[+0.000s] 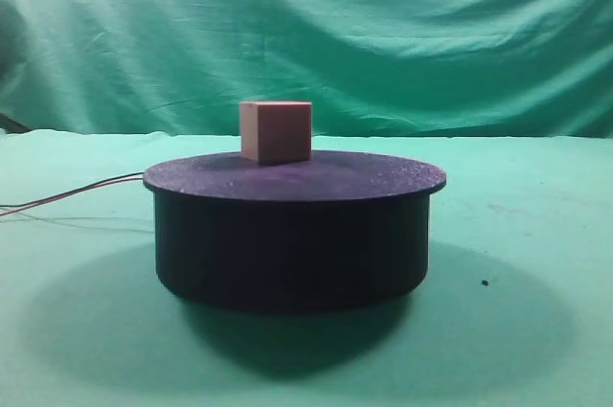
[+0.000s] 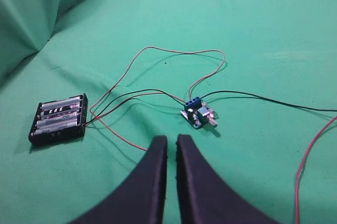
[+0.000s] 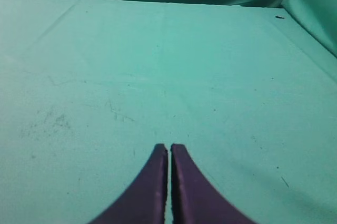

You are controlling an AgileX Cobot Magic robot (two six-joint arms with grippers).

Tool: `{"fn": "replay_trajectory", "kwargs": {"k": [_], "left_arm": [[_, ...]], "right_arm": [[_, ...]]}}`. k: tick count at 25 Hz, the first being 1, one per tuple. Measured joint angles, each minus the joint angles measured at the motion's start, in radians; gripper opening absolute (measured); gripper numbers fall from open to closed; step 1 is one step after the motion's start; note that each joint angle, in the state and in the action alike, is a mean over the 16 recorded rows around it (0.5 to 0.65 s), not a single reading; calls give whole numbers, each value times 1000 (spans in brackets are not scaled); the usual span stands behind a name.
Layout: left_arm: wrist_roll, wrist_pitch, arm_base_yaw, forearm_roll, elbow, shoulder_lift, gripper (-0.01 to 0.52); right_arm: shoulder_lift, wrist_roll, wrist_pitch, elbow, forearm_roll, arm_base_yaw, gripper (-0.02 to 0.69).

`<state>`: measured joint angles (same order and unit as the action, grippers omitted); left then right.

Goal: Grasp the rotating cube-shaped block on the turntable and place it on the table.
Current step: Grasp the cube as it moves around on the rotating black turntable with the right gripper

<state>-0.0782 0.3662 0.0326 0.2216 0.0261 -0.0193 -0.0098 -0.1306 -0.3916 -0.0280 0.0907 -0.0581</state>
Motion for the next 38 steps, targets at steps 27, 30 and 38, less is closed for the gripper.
{"fn": "replay_trajectory", "kwargs": {"k": [27,30,38], "left_arm": [[0,0,0,0,0,0,0],[0,0,0,0,0,0,0],[0,0,0,0,0,0,0]], "right_arm": [[42,55,385,71,216,0,0],[104,53,356,138,265,0,0],[343,-5,89,332,301,0,0]]}}
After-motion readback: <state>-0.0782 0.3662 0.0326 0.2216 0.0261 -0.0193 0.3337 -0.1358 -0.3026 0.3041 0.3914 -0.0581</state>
